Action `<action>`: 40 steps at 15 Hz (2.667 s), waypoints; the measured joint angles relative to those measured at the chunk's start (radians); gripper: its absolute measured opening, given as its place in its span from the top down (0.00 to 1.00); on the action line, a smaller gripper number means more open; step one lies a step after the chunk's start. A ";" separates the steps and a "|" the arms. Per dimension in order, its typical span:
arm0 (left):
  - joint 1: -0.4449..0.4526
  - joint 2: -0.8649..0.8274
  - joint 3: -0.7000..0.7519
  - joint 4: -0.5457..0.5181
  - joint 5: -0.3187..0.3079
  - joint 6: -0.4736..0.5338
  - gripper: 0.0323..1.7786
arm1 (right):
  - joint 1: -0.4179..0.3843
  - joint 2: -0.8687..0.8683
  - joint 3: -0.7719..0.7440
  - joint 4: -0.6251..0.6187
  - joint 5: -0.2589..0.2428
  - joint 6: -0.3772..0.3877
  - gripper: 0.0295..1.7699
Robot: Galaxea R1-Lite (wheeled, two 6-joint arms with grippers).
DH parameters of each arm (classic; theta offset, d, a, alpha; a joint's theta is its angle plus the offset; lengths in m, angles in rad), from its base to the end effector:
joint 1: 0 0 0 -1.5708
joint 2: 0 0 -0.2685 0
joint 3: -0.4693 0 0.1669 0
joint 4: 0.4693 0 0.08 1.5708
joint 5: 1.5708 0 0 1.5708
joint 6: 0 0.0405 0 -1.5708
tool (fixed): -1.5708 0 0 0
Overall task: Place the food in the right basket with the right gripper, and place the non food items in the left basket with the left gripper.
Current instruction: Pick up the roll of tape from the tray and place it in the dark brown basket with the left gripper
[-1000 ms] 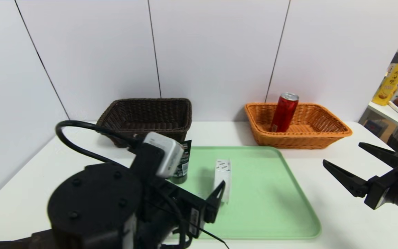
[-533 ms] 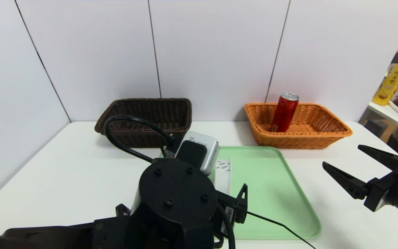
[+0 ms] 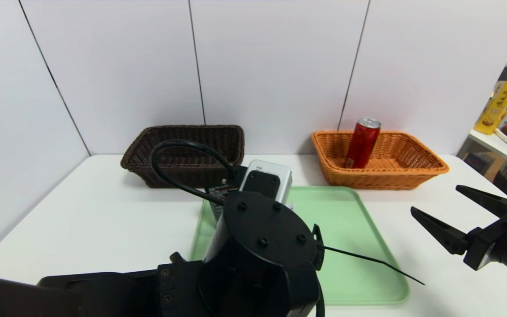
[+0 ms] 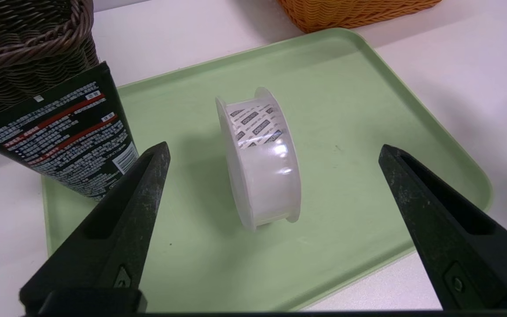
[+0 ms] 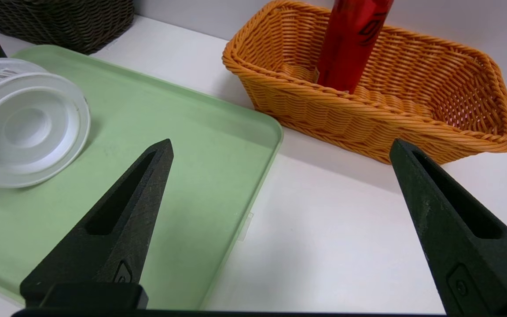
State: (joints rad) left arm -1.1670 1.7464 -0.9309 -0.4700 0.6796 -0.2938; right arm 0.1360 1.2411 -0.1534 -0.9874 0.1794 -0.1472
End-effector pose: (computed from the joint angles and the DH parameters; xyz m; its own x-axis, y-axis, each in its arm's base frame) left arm 0.1447 -0.2740 0.1700 0.8655 -0.4261 -0.2634 0.4237 0.9032 -0.0688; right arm 0.1658 0.0300 0.1453 0.9458 0.3095 -0.0985 -0.3205 0.9385 -0.1283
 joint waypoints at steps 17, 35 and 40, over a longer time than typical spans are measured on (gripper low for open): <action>0.050 0.136 -0.054 -0.002 0.018 -0.004 0.05 | -0.001 -0.026 0.023 0.000 0.028 0.012 0.04; 0.092 0.198 -0.079 -0.010 0.016 -0.006 0.05 | -0.001 -0.024 0.023 0.001 0.042 0.014 0.04; 0.092 0.198 -0.075 -0.010 0.016 -0.008 0.05 | -0.001 -0.025 0.025 0.000 0.041 0.013 0.04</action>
State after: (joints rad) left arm -1.0751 1.9440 -1.0060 -0.4804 0.6951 -0.3015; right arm 0.1345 1.2157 -0.1287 -0.9877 0.2206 -0.1340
